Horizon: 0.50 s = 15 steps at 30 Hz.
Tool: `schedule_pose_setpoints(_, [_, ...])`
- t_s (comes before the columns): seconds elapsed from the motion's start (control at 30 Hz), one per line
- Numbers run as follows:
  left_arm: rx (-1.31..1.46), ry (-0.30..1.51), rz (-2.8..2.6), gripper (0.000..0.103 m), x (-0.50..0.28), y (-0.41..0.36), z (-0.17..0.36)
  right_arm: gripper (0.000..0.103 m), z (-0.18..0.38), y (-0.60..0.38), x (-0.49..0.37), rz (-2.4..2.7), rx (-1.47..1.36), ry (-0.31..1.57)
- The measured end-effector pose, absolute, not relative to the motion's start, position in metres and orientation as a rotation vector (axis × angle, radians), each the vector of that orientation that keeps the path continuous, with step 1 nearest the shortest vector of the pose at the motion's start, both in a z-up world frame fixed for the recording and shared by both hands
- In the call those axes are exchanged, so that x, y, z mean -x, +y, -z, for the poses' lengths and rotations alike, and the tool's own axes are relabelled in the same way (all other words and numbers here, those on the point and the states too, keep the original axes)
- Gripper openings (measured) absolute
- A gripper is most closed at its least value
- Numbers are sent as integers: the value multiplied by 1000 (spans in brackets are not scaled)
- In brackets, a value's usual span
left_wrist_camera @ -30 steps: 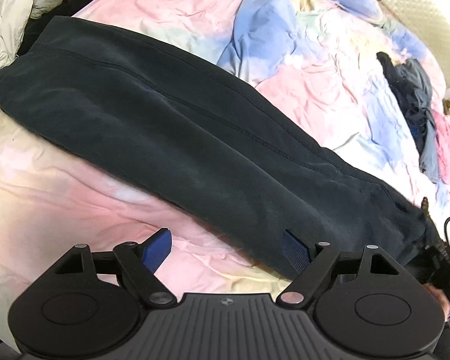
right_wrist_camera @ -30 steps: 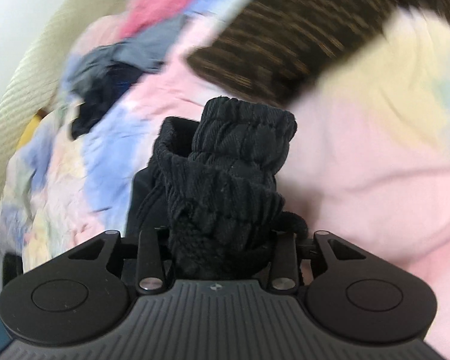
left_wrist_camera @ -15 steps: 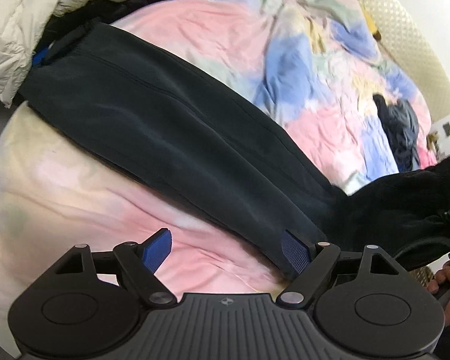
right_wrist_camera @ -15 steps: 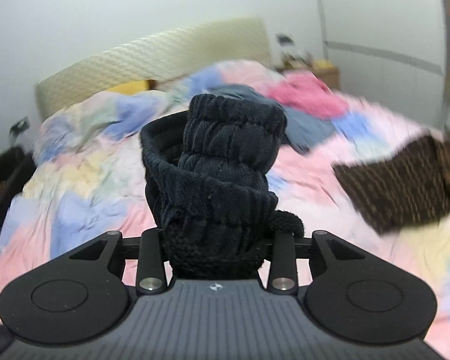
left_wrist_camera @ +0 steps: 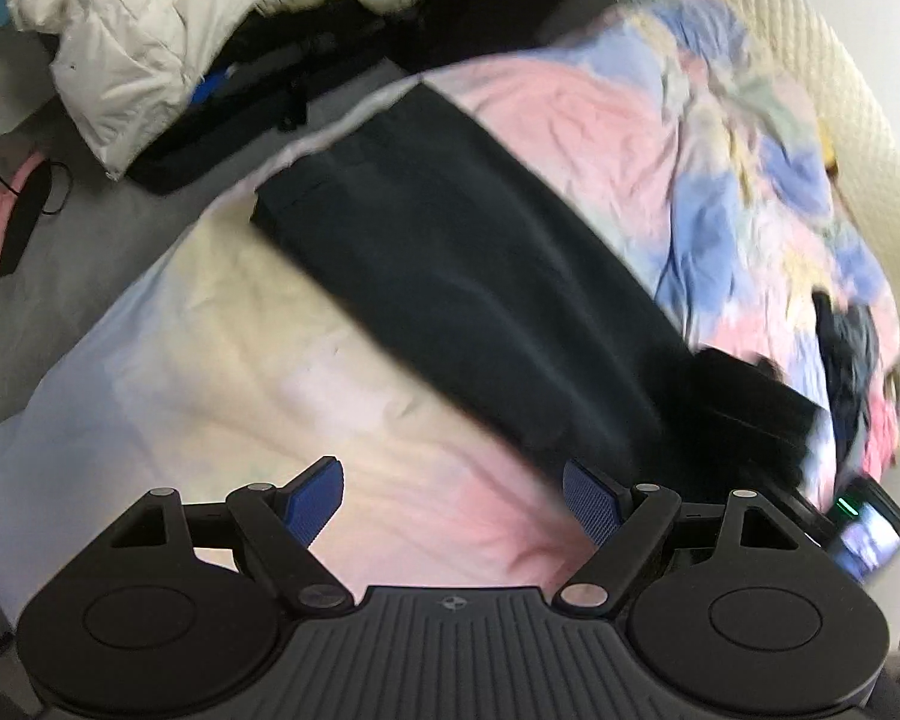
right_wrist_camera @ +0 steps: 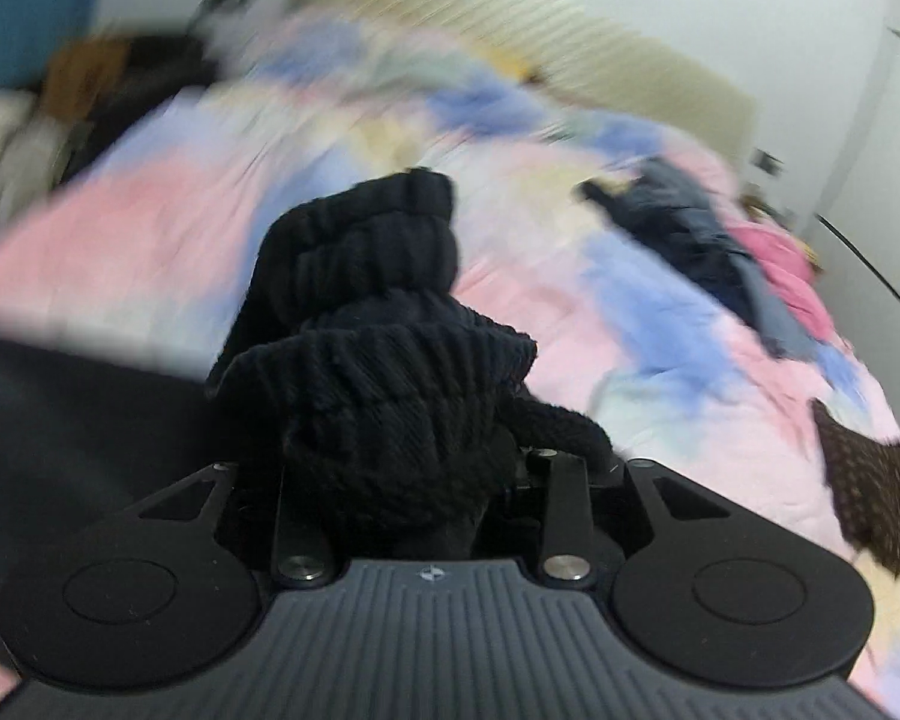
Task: Fold clothes
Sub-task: 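Fold the held waistband over onto the trouser legs with the right gripper, then open it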
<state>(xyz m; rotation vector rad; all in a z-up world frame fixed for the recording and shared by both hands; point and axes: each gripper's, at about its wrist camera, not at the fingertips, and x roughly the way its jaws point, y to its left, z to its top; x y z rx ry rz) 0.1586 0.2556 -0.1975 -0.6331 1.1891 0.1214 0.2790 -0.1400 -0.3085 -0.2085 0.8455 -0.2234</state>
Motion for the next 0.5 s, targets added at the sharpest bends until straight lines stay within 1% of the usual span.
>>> schedule_pose_setpoints(0.1, [634,1178,-146,82,-151,265,199,39,338,-113,-280,154,285,964])
schedule_pose_setpoints(0.17, [708,1159,-168,82,-150,269,202,43,341,-111,-278,136,286,988])
schedule_pose_setpoints(0.23, [749,1151,-160,82,-155,263,206,51,339,-112,-279,98,272,1026])
schedule_pose_setpoints(0.27, [765,1148,-153,82,-157,259,208,61,340,-113,-280,73,266,1052])
schedule_pose_setpoints(0.3, [762,1152,-135,82,-163,250,209,67,337,-117,-279,42,253,1074])
schedule_pose_setpoints(0.33, [759,1157,-116,82,-168,241,211,70,334,-122,-278,9,238,1094])
schedule_pose_setpoints(0.37, [756,1161,-97,82,-173,233,212,77,330,-124,-277,-21,225,1110])
schedule_pose_setpoints(0.4, [753,1165,-77,82,-179,223,214,81,327,-126,-275,-57,214,1124])
schedule_pose_setpoints(0.5, [730,1187,8,82,-202,188,221,86,310,-140,-259,-178,159,1137])
